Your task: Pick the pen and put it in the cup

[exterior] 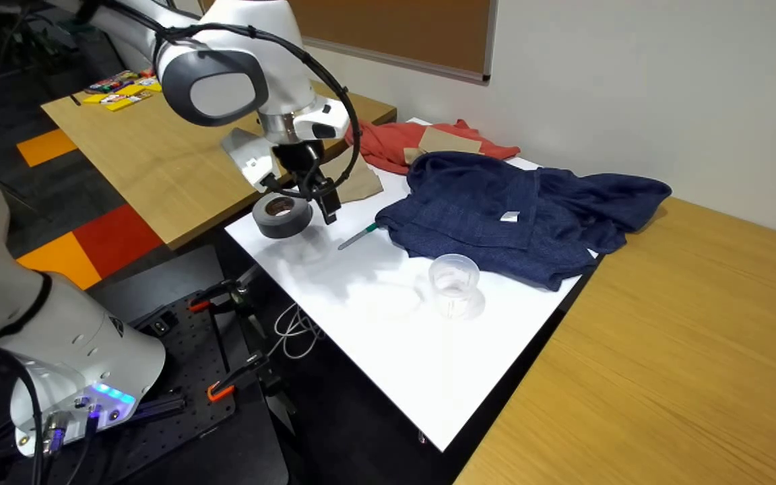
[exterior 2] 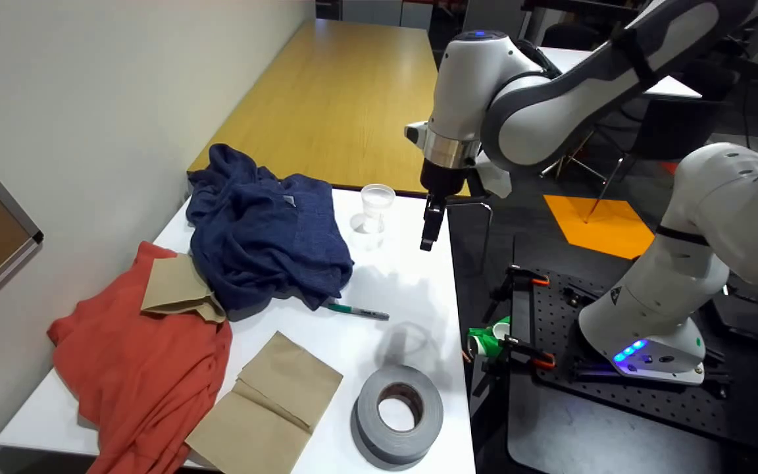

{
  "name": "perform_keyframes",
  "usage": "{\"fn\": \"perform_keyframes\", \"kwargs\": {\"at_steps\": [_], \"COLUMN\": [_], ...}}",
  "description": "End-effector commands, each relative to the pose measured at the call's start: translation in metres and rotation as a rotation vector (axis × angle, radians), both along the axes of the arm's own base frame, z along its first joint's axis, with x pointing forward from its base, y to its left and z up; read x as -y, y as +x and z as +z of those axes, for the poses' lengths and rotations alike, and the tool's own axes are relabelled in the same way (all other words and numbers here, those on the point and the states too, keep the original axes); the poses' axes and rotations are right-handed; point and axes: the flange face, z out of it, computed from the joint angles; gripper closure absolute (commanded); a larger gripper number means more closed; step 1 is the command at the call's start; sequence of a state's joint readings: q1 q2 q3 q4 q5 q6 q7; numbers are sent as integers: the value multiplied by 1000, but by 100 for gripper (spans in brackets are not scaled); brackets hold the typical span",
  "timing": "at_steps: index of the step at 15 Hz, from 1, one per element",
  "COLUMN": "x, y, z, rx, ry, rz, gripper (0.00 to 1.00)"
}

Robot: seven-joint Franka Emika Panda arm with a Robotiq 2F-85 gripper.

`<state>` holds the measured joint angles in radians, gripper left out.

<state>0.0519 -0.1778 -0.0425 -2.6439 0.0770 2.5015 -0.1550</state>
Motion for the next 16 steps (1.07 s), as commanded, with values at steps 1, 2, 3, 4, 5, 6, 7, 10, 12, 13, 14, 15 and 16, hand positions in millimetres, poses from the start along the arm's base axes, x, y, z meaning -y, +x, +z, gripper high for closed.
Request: {"fn": "perform_keyframes", "kwargs": {"at_steps": [1,2,3,4,5,6,7,10,12,13,14,15,16], "x": [-25,-34,-41,-47,-38,-44,-47,-48,-46,-48,-50,-53,-55], "y": [16,20,23,25,15,17,19,21,23,28,31,35,39], "z": [-12,-15,-18,-20,-17,-19,-21,-21,-23,-26,-28,-32,-36], "rx": [60,69,75,73,57,55,53,53,61,73,76,82,93], "ry": [30,38,46,53,35,40,41,41,37,39,37,38,36], "rz": [64,77,85,89,68,73,79,80,73,69,63,62,63], "gripper": [0,0,0,0,0,0,0,0,0,0,0,0,0]}}
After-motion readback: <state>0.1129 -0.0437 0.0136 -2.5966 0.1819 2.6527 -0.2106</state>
